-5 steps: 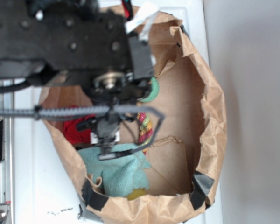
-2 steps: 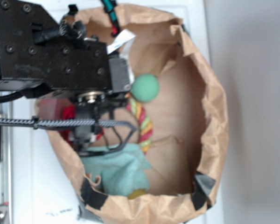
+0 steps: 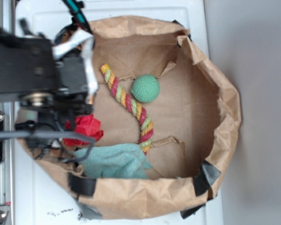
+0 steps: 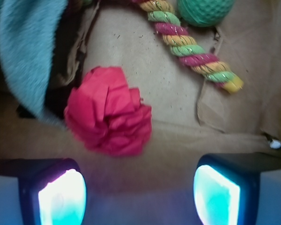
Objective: Grab the red paper.
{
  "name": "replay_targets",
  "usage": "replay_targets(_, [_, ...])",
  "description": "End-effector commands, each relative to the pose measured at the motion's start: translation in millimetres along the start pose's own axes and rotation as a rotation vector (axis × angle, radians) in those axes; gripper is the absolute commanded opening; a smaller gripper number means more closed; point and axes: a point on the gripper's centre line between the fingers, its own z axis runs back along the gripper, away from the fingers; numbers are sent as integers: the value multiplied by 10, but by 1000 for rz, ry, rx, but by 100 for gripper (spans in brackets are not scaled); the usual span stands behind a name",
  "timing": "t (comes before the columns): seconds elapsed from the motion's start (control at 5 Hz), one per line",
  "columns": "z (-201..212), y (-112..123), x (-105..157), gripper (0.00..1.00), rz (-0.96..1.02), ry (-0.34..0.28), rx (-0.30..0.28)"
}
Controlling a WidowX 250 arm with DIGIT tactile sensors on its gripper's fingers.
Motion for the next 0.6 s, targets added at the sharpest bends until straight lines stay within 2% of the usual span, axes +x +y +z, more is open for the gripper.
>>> replay_targets(0.0, [166,-62,13,100,-46,-28,-15])
replay_targets(0.4, [134,-93,107,100,-12,-40,-22])
